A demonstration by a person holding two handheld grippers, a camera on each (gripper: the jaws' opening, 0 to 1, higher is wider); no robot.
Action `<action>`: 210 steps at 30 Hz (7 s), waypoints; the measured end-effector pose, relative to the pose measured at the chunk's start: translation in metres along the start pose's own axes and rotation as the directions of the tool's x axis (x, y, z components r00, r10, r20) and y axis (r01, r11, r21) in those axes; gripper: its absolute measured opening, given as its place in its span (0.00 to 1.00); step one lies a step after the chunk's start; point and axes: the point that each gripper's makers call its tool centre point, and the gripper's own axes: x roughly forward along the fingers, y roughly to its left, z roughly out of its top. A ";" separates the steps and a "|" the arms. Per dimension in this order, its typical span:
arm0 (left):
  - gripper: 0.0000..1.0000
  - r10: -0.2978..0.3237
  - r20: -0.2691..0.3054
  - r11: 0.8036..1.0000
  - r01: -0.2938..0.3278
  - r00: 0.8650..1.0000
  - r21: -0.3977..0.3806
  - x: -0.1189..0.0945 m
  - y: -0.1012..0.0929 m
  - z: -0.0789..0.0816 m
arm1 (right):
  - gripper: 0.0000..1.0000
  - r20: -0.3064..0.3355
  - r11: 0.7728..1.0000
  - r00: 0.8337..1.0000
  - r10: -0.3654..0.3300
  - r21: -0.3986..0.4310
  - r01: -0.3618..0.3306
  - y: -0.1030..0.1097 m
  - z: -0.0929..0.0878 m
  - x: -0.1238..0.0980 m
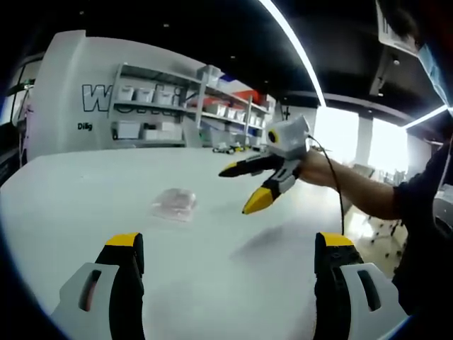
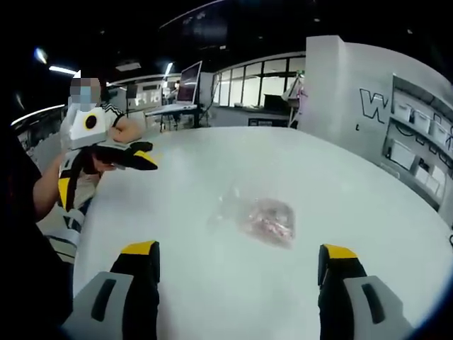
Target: Open the resealable bag by pulling the two sides of the seal apart until the entire bag opening is separated and visibly accessible.
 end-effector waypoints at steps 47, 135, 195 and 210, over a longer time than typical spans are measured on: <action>0.99 0.000 -0.007 1.000 0.000 1.000 -0.012 0.004 0.006 -0.006 | 0.88 -0.021 1.000 1.000 -0.006 -0.028 0.005 -0.021 -0.001 0.033; 0.99 0.000 -0.022 1.000 0.000 1.000 -0.026 0.014 0.015 -0.018 | 0.76 -0.038 0.998 0.999 0.005 -0.062 -0.007 -0.044 0.015 0.074; 1.00 -0.005 -0.016 0.999 0.004 1.000 -0.036 0.018 0.016 -0.020 | 0.38 -0.218 0.891 0.970 0.107 -0.413 -0.191 -0.031 0.010 0.084; 0.99 -0.007 -0.015 0.999 0.006 1.000 -0.039 0.019 0.018 -0.021 | 0.09 -0.252 0.895 0.958 0.136 -0.384 -0.228 -0.024 0.002 0.090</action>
